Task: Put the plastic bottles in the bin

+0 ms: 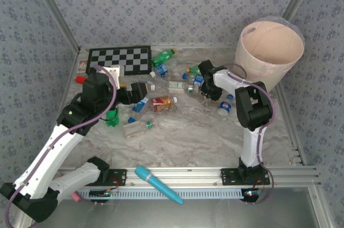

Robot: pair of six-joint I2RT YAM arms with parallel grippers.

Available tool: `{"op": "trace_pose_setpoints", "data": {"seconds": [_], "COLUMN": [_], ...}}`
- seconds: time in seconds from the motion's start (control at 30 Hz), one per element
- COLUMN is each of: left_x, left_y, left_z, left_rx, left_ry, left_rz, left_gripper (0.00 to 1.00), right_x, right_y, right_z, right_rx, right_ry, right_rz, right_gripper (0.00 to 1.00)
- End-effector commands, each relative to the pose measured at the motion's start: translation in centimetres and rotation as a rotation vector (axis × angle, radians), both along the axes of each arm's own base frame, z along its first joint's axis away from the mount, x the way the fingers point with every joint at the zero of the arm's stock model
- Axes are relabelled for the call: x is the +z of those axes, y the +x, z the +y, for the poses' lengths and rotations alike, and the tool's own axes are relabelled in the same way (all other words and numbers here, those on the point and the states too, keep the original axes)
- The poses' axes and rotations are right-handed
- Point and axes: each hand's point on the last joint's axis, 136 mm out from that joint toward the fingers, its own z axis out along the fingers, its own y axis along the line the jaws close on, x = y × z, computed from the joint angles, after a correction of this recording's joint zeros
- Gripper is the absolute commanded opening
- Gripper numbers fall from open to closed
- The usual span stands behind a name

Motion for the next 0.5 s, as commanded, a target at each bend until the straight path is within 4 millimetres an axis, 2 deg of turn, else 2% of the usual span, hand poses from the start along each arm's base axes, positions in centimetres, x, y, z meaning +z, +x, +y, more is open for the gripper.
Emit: {"op": "trace_pose_setpoints", "data": {"seconds": [0.0,0.23,0.47], "left_x": [0.6,0.6,1.3], "left_y": [-0.1,-0.1,0.3], "left_z": [0.0,0.6,3.0], "left_rx": [-0.009,0.02,0.14], "left_ry": [0.01,0.017,0.038], "left_rz": [-0.023,-0.032,-0.078], "left_gripper": [1.0,1.0,1.0], "right_x": [2.4,6.4,12.9], "right_y": [0.0,-0.3,-0.4], "right_z": [-0.3,0.0,0.4], "right_rx": [0.024,0.058,0.119], "right_ry": [-0.062,-0.104,-0.134], "right_rz": [-0.035,-0.114,-0.25], "right_gripper": [0.34,0.34,0.34]}}
